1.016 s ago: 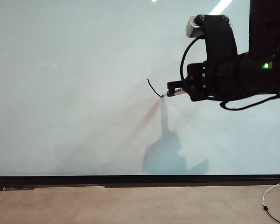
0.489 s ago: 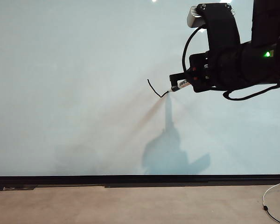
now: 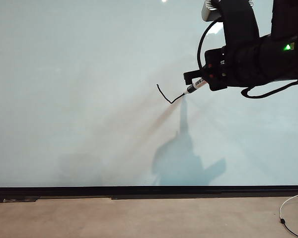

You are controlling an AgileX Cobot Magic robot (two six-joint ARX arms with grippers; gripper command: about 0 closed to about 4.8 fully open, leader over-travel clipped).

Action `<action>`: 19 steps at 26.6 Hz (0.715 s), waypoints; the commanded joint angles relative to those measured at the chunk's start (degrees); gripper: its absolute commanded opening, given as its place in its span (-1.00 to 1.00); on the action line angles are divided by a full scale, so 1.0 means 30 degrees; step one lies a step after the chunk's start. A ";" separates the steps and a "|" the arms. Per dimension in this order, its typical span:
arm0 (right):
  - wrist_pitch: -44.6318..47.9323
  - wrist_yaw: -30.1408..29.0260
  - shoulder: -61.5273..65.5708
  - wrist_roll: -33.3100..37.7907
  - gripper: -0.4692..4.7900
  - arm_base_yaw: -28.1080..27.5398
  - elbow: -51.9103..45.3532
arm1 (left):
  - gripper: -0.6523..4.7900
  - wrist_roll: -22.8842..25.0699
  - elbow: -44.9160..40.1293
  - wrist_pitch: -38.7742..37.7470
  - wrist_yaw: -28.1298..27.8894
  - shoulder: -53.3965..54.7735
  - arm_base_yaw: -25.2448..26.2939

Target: Pick up the pen on the shelf to the right of the whiteboard and draw a check mark.

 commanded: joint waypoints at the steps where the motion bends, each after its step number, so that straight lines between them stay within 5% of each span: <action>1: 0.0510 0.0663 -0.0189 -0.0138 -0.85 -0.0131 0.0109 | -0.78 0.0087 0.0058 0.0240 0.0007 0.0015 -0.0007; 19: 0.0284 0.0670 -0.0583 -0.0648 -0.85 -0.0131 0.0080 | -0.78 0.0087 0.0051 0.0240 0.0007 0.0015 -0.0007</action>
